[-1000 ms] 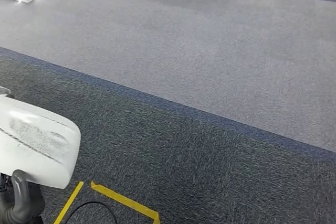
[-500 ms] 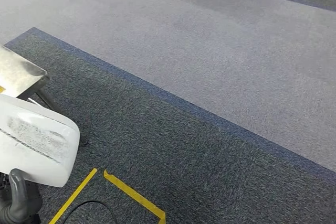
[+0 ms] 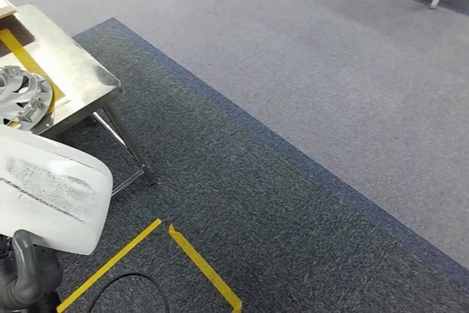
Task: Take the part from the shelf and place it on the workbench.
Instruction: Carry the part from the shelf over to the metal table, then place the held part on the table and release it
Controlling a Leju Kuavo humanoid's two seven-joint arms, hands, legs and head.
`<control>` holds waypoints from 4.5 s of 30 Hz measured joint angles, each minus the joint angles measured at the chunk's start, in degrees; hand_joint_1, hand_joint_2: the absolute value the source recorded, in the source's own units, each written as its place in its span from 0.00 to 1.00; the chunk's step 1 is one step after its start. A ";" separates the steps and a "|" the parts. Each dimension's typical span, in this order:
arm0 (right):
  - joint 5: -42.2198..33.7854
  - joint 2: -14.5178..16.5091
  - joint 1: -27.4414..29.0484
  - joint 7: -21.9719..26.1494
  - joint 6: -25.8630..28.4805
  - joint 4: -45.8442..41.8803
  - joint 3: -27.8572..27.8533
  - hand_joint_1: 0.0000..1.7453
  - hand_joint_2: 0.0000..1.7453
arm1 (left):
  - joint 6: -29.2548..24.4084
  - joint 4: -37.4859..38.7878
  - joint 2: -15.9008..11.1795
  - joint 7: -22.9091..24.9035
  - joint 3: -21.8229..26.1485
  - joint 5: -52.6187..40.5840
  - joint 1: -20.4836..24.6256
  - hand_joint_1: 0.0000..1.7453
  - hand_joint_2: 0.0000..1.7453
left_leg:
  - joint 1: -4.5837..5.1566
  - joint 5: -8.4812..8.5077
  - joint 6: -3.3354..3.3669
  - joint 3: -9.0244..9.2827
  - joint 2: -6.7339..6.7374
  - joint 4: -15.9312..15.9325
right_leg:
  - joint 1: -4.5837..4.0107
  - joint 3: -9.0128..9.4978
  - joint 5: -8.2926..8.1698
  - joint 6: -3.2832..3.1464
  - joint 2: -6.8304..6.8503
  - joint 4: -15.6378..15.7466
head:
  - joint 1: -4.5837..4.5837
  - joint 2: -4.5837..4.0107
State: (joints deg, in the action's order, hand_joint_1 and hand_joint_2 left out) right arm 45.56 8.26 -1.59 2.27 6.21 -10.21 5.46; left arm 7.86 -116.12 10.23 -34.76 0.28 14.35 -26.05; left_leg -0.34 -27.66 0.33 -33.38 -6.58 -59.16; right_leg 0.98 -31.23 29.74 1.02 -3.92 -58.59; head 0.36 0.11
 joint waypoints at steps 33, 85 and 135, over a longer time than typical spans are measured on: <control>-1.23 -1.27 0.80 1.56 -3.03 0.25 0.19 0.00 0.00 | -2.70 2.35 -0.47 0.20 -2.38 0.09 2.16 1.00 1.00 | -0.12 -2.03 -1.11 -2.05 2.71 -3.74 | 0.25 0.82 -0.52 -0.94 2.73 1.32 | 0.34 0.00; -1.78 0.09 -0.22 -0.21 -1.05 -0.04 0.10 0.00 0.00 | -0.58 2.79 0.46 -2.66 4.09 -0.52 2.11 1.00 1.00 | 0.31 0.39 1.71 0.86 6.89 1.12 | -0.42 -5.03 4.41 1.15 4.14 -11.10 | -0.15 0.00; -1.93 -0.08 1.55 0.37 0.90 0.32 -1.35 0.00 0.00 | -4.14 2.52 0.90 -1.63 2.36 -1.93 1.41 1.00 1.00 | 0.12 1.58 -0.80 -4.59 6.63 -3.28 | 0.08 7.35 6.76 -0.07 3.34 1.03 | 0.85 0.02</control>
State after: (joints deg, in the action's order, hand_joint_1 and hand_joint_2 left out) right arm 43.63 8.18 -0.05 2.64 7.11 -9.89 4.11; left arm 3.72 -113.60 11.13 -36.39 2.64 12.42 -24.64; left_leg -0.23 -26.08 -0.48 -37.96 0.04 -62.44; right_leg 1.05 -23.88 36.50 0.95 -0.57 -57.56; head 1.21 0.13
